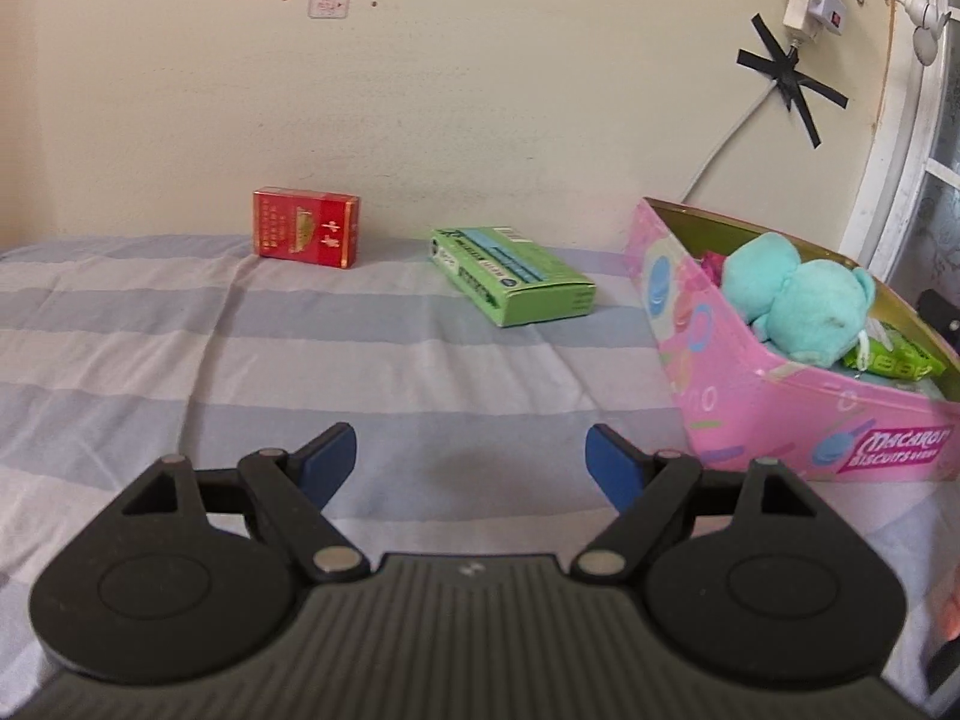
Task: Organize objects
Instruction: 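Move the right tool to the red box and grasp it, then carry the red box into the pink tin and open the right tool, then move the right tool to the green toothpaste box and grasp it, then carry the green box onto the items in the tin and open the right tool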
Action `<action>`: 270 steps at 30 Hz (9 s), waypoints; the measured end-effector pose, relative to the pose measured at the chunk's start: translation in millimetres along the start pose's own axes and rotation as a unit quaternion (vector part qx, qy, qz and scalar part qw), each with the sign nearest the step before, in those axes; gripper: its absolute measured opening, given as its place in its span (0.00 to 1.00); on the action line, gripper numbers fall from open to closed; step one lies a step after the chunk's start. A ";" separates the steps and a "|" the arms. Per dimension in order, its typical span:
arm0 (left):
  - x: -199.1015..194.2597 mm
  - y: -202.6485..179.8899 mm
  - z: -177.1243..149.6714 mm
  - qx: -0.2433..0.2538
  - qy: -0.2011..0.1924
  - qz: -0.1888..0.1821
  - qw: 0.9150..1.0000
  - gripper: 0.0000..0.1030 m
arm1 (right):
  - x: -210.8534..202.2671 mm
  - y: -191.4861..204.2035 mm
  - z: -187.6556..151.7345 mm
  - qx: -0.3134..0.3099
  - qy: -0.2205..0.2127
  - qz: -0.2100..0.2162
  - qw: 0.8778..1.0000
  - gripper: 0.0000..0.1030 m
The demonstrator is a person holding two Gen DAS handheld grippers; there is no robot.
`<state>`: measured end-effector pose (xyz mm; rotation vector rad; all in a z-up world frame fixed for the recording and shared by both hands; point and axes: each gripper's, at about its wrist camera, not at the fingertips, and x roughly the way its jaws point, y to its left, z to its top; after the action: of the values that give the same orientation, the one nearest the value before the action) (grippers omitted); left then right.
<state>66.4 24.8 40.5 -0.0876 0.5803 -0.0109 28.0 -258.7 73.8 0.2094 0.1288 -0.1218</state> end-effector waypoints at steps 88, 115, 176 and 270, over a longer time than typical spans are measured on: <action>-19.4 -156.9 21.1 0.153 0.046 -0.339 0.927 0.64 | -53.2 -42.7 -76.7 -0.131 0.171 0.184 0.959 0.55; 122.4 -266.2 121.5 0.083 0.023 -0.220 0.972 0.79 | 130.3 -88.5 -13.6 -0.148 0.116 0.077 0.979 0.71; 10.2 118.3 4.1 -0.220 -0.011 0.085 0.972 0.81 | 178.3 256.6 -109.1 -0.248 0.374 0.211 0.869 0.84; -20.9 -202.7 52.1 0.112 0.008 -0.143 0.983 0.83 | 18.6 -70.4 2.5 -0.019 0.155 0.063 0.986 0.81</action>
<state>80.4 -172.3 112.8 0.0491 0.5746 -0.3559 37.2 -329.6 59.6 0.1967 0.4263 0.0401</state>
